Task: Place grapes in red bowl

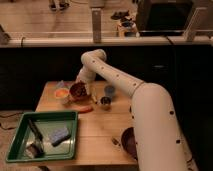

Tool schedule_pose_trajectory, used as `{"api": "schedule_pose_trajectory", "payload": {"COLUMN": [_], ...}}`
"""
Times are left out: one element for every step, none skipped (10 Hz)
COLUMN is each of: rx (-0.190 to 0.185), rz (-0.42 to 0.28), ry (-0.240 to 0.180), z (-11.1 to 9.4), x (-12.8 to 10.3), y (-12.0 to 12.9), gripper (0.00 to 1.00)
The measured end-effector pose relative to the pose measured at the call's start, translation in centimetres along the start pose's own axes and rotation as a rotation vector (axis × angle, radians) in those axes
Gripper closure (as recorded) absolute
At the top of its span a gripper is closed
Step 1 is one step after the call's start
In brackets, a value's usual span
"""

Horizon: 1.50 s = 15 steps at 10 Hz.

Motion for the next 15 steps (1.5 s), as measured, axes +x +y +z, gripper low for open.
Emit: {"api": "schedule_pose_trajectory", "payload": {"rx": [0.001, 0.009, 0.021, 0.013, -0.006, -0.024, -0.037, -0.037, -0.037, -0.036, -0.036, -0.036, -0.036, -0.036, -0.036], "rz": [0.003, 0.003, 0.003, -0.002, -0.018, -0.03, -0.036, -0.039, -0.039, -0.038, -0.037, -0.037, -0.038, -0.038, -0.038], "ry": [-0.002, -0.005, -0.006, -0.002, -0.011, -0.018, -0.023, -0.025, -0.024, -0.024, -0.023, -0.023, -0.024, -0.024, -0.024], "z": [0.01, -0.03, -0.09, -0.23, -0.01, 0.0, 0.01, 0.09, 0.08, 0.06, 0.05, 0.05, 0.07, 0.08, 0.07], "x": [0.05, -0.02, 0.03, 0.05, -0.38, -0.54, -0.47, -0.65, -0.63, -0.6, -0.53, -0.54, -0.57, -0.58, -0.55], "y": [0.07, 0.02, 0.08, 0.01, -0.26, -0.46, -0.39, -0.52, -0.52, -0.51, -0.47, -0.48, -0.51, -0.51, -0.49], "gripper": [0.2, 0.2, 0.2, 0.2, 0.2, 0.2, 0.2, 0.2, 0.2, 0.2, 0.2, 0.2, 0.2, 0.2, 0.2]}}
